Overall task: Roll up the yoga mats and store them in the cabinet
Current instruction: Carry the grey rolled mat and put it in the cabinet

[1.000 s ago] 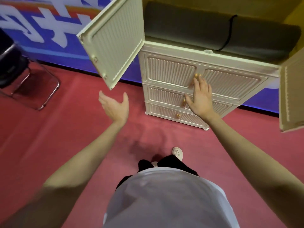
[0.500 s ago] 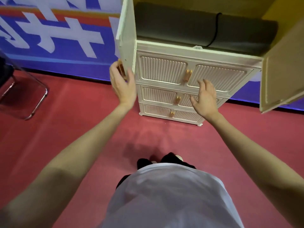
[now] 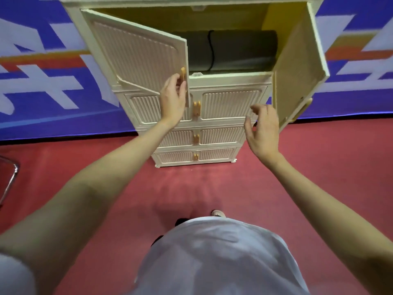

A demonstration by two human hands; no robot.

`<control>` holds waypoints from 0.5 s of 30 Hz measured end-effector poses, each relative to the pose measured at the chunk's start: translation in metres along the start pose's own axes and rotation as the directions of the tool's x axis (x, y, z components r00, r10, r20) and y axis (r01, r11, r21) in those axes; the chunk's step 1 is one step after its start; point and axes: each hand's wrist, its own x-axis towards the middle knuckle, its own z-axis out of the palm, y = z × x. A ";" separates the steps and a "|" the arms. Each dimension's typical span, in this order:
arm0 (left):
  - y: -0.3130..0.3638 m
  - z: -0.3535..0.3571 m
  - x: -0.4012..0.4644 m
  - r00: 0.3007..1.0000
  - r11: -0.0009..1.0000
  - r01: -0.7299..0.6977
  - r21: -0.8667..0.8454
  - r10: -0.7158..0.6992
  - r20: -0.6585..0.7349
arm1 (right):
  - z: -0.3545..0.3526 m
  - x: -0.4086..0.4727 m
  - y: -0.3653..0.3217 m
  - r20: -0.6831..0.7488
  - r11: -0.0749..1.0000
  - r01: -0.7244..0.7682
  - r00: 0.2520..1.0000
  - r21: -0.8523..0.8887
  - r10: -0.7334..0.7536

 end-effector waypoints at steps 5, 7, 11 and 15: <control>0.011 0.036 0.030 0.997 0.995 0.064 0.076 -0.061 -0.040 | -0.013 -0.009 0.019 -0.275 0.945 -0.311 0.904 0.105 0.328; 0.012 0.044 0.037 0.995 0.991 0.088 0.103 -0.084 -0.045 | -0.015 -0.008 0.028 -0.294 0.898 -0.415 0.849 0.143 0.439; 0.009 0.055 0.050 0.993 0.983 0.119 0.137 -0.117 -0.025 | -0.018 -0.002 0.043 -0.239 0.840 -0.515 0.805 0.172 0.543; 0.012 0.062 0.056 0.990 0.977 0.140 0.159 -0.135 -0.040 | -0.018 -0.001 0.050 -0.076 0.881 -0.418 0.893 0.221 0.443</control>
